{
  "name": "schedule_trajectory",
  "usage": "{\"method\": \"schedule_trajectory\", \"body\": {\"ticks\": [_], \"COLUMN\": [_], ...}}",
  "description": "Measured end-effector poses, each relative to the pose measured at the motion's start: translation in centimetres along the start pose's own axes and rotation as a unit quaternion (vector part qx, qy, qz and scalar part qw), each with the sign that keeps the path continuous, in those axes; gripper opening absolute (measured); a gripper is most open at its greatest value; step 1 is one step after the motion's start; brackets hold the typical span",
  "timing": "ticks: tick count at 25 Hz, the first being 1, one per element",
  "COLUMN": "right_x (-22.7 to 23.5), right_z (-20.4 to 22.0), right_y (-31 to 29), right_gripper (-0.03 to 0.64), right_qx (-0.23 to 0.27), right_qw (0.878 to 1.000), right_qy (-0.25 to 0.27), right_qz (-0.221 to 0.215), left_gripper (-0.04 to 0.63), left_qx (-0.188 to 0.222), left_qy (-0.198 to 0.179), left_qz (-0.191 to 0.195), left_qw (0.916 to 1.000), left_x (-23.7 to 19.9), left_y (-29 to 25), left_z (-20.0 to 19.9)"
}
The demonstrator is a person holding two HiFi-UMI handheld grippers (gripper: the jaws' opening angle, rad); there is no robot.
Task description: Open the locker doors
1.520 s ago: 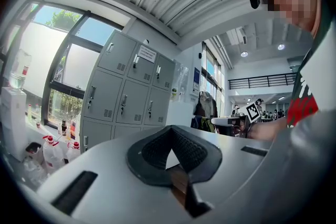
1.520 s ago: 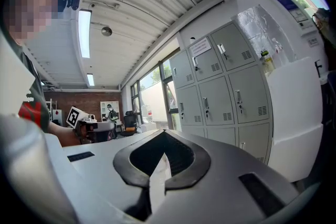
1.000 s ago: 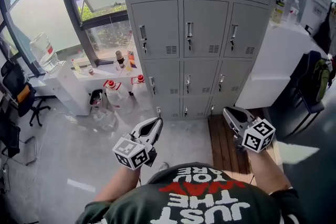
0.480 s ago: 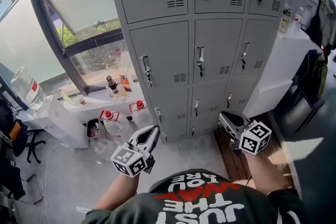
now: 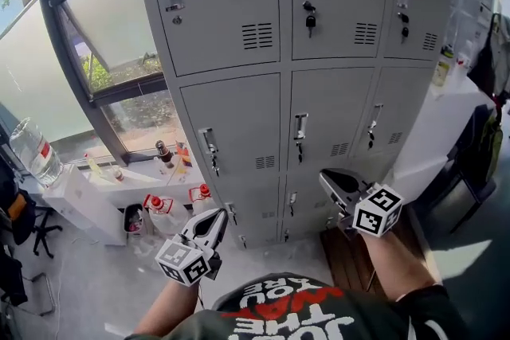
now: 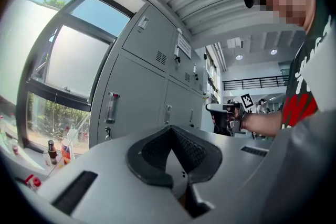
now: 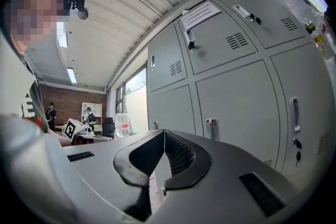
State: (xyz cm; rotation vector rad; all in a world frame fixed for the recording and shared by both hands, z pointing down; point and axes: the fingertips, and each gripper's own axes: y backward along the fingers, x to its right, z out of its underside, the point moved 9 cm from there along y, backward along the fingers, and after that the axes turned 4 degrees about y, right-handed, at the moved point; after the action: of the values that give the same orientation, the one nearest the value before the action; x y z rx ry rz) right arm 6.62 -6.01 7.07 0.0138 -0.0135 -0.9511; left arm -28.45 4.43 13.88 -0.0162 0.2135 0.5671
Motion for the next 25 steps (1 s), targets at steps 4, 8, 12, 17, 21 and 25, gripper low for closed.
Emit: {"method": "schedule_trajectory", "body": {"ticks": [4,8,12,17,21,25], "right_x": [5.5,9.5,11.0,10.2,9.5,9.1], "right_z": [-8.1,-15.8,-20.5,-24.5,-27.6,-30.2], "right_y": [-2.9,-5.4,-7.3,-9.2,-10.0,-10.5], "right_gripper": [0.034,0.034,0.034,0.034,0.034,0.034], "right_qx": [0.036,0.065,0.079,0.104,0.124,0.13], "right_qw": [0.999,0.993,0.989,0.985,0.982,0.977], "right_qy": [0.033,0.089,0.127,0.14,0.143,0.165], "right_qz": [-0.022,-0.03,-0.022,-0.014,0.002,0.027], "left_gripper": [0.005,0.005,0.005,0.005,0.005,0.005], "left_qx": [0.028,0.054,0.067,0.07,0.087,0.113], "left_qy": [-0.011,-0.003,-0.01,-0.063,-0.092,-0.097], "left_qz": [-0.025,-0.038,-0.032,-0.015,0.007,0.021], "left_qw": [0.9992,0.9978,0.9972,0.9955,0.9919,0.9886], "left_x": [0.6,1.1,1.4,1.0,1.1,1.4], "left_y": [-3.5,-7.6,-10.3,-11.2,-11.4,-11.4], "left_z": [-3.1,-6.9,-10.2,-15.0,-20.4,-25.4]}}
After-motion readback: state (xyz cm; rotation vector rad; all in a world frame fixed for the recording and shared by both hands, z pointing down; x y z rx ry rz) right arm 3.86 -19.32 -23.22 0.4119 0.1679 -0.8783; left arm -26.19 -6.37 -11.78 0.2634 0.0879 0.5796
